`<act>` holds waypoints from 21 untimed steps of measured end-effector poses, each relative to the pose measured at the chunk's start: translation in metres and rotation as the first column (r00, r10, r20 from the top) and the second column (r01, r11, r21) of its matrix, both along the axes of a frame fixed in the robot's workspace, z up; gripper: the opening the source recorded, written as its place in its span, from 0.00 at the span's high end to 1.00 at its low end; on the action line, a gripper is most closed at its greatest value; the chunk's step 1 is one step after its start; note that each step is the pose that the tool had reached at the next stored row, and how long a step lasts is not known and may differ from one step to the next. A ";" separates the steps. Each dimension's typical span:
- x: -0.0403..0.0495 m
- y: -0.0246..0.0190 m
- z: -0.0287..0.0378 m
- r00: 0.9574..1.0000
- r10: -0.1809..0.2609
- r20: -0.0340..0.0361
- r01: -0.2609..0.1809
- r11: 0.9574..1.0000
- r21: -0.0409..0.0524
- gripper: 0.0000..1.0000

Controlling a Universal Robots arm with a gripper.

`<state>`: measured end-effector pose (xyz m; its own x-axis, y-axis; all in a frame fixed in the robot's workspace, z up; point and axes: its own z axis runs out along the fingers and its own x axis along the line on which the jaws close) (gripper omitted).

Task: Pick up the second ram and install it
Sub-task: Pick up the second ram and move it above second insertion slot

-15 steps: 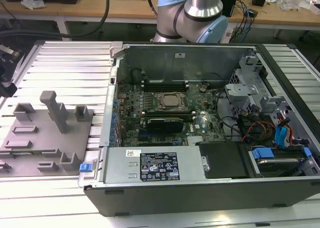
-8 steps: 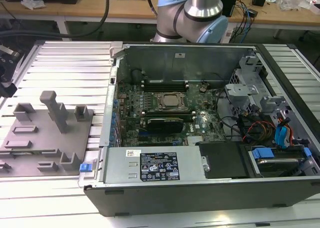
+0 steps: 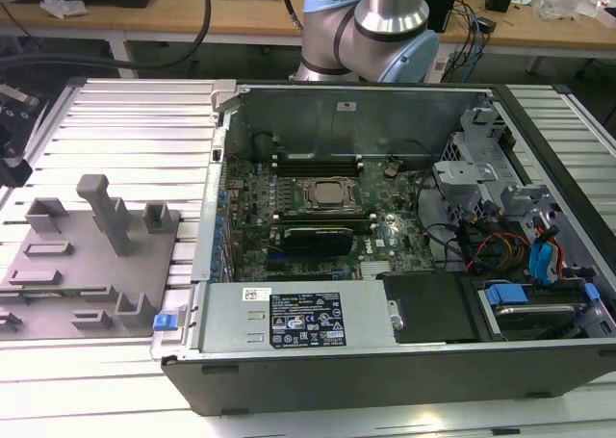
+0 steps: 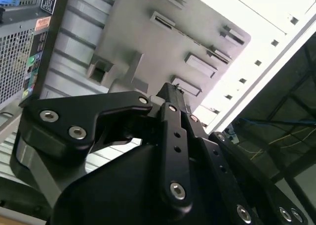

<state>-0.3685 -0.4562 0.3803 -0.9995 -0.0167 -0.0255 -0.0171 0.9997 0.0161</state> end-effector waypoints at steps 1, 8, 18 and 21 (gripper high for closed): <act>0.0000 0.0000 0.0000 1.000 0.016 0.000 -0.016 1.000 0.000 0.89; 0.0000 0.0000 0.0000 0.982 0.189 0.000 -0.189 0.982 0.000 0.89; 0.0000 0.0000 0.0000 0.898 0.440 0.000 -0.440 0.898 0.000 0.89; 0.0000 0.0000 0.0000 0.861 0.508 0.000 -0.508 0.861 0.000 0.89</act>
